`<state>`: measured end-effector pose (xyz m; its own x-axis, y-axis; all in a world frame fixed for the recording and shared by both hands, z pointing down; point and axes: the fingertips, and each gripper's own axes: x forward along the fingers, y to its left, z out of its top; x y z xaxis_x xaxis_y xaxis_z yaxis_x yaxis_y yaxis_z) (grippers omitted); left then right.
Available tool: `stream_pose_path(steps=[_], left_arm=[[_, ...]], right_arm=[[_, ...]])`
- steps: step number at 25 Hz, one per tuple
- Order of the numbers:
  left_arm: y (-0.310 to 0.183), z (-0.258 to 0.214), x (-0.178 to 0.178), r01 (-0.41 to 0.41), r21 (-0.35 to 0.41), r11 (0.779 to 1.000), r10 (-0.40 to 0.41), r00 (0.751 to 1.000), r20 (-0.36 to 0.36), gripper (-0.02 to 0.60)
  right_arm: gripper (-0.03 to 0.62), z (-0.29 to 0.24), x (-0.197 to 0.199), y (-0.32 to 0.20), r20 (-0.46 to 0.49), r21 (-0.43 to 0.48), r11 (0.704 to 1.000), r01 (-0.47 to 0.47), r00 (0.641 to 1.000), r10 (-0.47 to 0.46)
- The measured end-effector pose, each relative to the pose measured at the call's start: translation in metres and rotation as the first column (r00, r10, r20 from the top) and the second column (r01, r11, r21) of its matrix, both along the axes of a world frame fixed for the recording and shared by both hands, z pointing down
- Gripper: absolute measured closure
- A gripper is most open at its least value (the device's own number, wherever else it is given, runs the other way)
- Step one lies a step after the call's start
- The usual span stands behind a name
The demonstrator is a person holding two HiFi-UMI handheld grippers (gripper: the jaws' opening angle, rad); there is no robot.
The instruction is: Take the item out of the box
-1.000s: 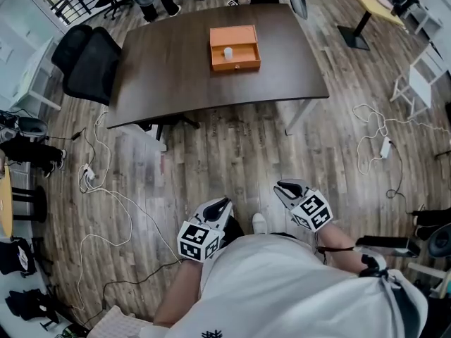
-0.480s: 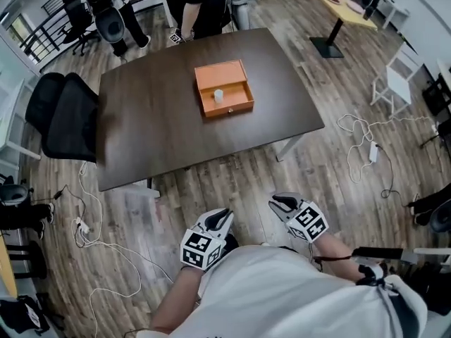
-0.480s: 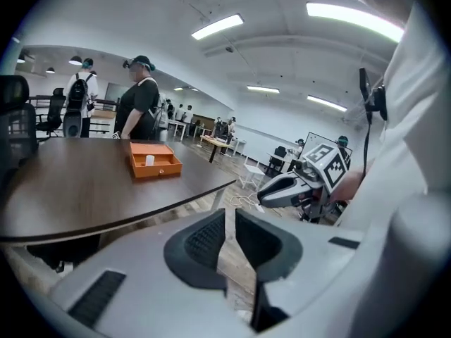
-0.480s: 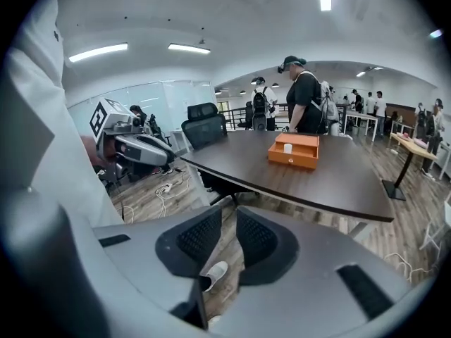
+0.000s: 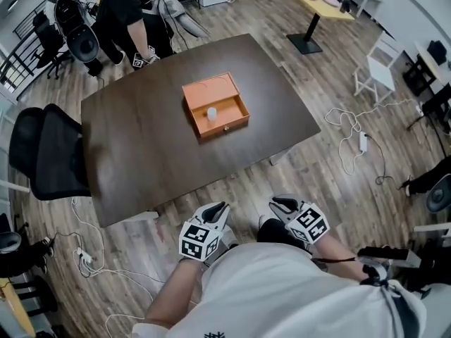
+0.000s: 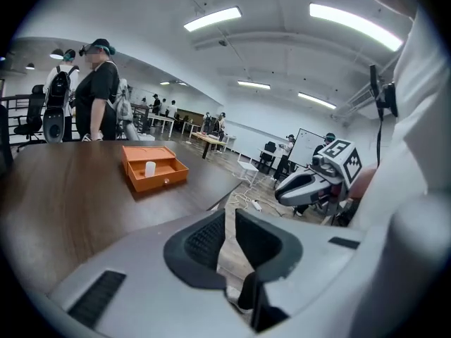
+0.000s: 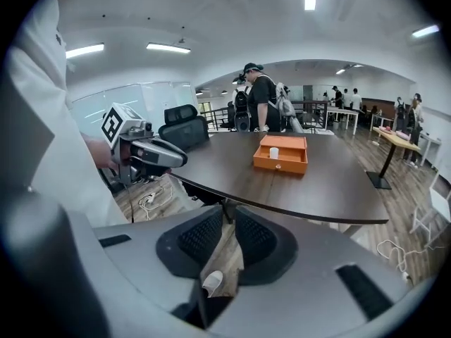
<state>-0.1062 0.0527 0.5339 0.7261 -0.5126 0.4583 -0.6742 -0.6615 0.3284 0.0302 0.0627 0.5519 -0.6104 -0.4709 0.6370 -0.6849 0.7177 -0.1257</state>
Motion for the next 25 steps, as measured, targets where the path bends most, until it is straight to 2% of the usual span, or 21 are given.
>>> stream_pose_path(steps=[6,12,17,25], left_arm=[[-0.073,0.008,0.025,-0.012,0.006,1.0,0.012,1.0,0.022,0.526],[-0.153,0.017,0.032,0.099,0.003,0.995,-0.099,0.993,0.058,0.519],[-0.226,0.024,0.046,0.243,-0.019,0.97,-0.24,0.965,0.108,0.482],[-0.329,0.046,0.051,0.391,-0.037,0.92,-0.377,0.905,0.197,0.439]], right_arm=[[0.554,0.008,0.024,-0.069,0.005,-0.003,1.0,-0.019,1.0,0.019],[0.589,0.013,0.041,-0.146,0.019,0.001,0.998,0.058,0.998,-0.058],[0.591,0.011,0.069,-0.212,0.013,-0.003,0.986,0.168,0.986,-0.168],[0.591,0.024,0.111,-0.289,0.022,-0.056,0.968,0.245,0.969,-0.244]])
